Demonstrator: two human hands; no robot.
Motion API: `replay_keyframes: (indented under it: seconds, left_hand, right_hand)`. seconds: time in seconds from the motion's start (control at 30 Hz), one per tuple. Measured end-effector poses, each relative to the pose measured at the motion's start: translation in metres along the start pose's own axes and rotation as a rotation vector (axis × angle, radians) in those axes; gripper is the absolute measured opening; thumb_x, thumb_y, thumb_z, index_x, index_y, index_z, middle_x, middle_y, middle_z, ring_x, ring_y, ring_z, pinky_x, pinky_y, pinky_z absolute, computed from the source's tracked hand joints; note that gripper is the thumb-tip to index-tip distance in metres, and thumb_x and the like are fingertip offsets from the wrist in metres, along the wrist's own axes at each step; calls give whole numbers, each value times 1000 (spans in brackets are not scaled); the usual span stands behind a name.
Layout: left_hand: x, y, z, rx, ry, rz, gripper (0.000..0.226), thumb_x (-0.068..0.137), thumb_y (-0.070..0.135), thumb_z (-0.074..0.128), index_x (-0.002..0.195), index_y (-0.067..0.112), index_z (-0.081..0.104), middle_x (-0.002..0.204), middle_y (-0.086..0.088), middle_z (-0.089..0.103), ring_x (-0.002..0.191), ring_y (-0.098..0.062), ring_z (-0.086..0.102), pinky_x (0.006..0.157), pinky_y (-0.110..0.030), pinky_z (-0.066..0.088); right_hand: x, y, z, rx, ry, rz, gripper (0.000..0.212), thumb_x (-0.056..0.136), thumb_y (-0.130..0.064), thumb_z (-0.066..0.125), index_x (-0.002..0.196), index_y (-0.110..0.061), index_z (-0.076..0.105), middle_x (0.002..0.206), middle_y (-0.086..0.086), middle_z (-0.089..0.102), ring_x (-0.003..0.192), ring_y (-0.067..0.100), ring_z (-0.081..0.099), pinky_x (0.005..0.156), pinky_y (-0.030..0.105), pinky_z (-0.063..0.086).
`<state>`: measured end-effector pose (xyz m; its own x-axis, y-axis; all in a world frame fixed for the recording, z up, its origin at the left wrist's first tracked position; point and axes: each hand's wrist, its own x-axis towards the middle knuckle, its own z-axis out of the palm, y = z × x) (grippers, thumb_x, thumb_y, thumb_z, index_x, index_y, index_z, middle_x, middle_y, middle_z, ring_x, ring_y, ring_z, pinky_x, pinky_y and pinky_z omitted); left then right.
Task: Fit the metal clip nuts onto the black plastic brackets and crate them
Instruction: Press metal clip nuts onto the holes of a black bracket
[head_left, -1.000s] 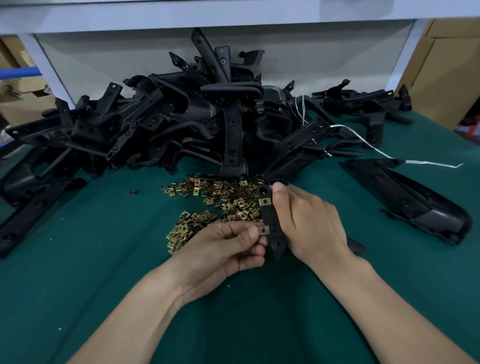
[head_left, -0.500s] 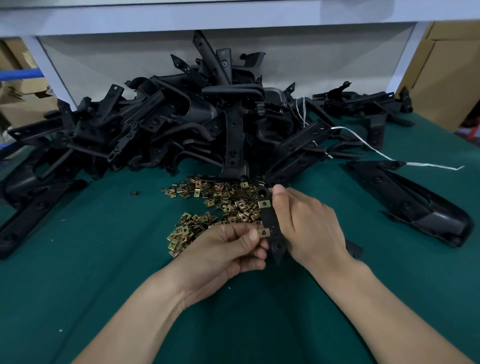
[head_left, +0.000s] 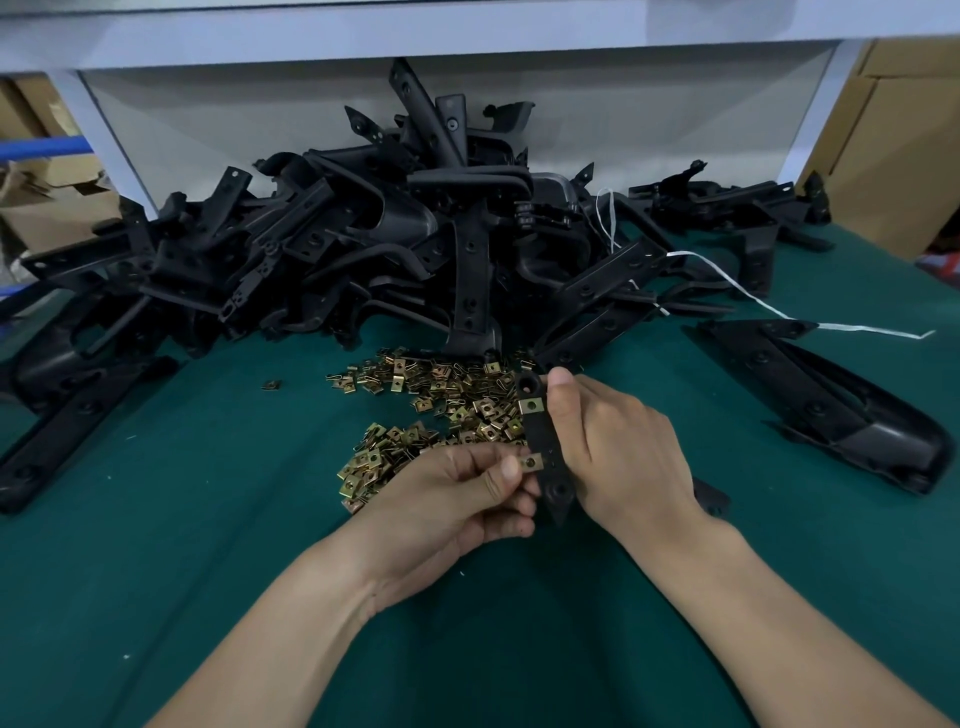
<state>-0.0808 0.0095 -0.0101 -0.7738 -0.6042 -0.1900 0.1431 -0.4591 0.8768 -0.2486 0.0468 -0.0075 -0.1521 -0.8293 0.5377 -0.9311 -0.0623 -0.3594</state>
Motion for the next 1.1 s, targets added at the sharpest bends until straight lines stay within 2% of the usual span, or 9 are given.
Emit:
replay_keyframes:
  seconds: [0.2, 0.37, 0.53, 0.67, 0.87, 0.97, 1.1]
  left_hand:
    - [1, 0, 0, 0, -13, 4, 22, 92, 17, 57, 88, 12, 78, 83, -5, 66, 72, -10, 63, 70, -22, 56]
    - [1, 0, -1, -3, -17, 5, 22, 92, 17, 57, 87, 12, 78, 82, -5, 66, 71, -9, 63, 69, -23, 56]
    - [1, -1, -1, 0, -17, 8, 21, 92, 17, 58, 87, 10, 77, 82, -5, 66, 71, -10, 63, 70, -23, 56]
    - [1, -1, -1, 5, -12, 12, 20, 91, 17, 58, 90, 6, 74, 83, -6, 66, 71, -10, 62, 69, -23, 56]
    - [1, -1, -2, 8, -12, 14, 19, 90, 18, 59, 88, 8, 75, 82, -7, 65, 71, -10, 62, 69, -23, 56]
    - [1, -2, -1, 17, -5, 30, 19, 90, 17, 59, 86, 9, 76, 81, -6, 65, 70, -10, 61, 68, -23, 55]
    - [1, -3, -1, 21, -9, 43, 18, 91, 17, 58, 88, 8, 74, 81, -5, 65, 70, -10, 60, 68, -22, 55]
  right_hand:
    - [0, 0, 1, 6, -21, 6, 41, 104, -50, 7, 69, -38, 24, 60, -16, 37, 53, 13, 39, 48, 17, 25]
    - [0, 1, 1, 13, -19, -1, 42, 104, -49, 8, 67, -37, 24, 59, -15, 37, 53, 13, 39, 48, 17, 25]
    - [0, 0, 3, 9, -18, -3, 44, 104, -49, 8, 65, -38, 24, 60, -14, 39, 54, 13, 41, 49, 30, 30]
    - [0, 1, 4, 3, -8, -6, 43, 105, -47, 10, 66, -37, 24, 60, -15, 37, 54, 15, 41, 49, 31, 33]
    - [0, 2, 2, -4, -40, -16, 44, 105, -48, 9, 65, -37, 24, 59, -15, 37, 52, 11, 36, 47, 19, 24]
    - [-1, 2, 3, 13, -47, -17, 45, 105, -49, 9, 64, -37, 24, 58, -15, 38, 49, 6, 36, 46, 23, 26]
    - [0, 1, 3, 27, -24, -19, 45, 106, -48, 11, 63, -36, 23, 57, -13, 37, 49, 9, 38, 45, 29, 30]
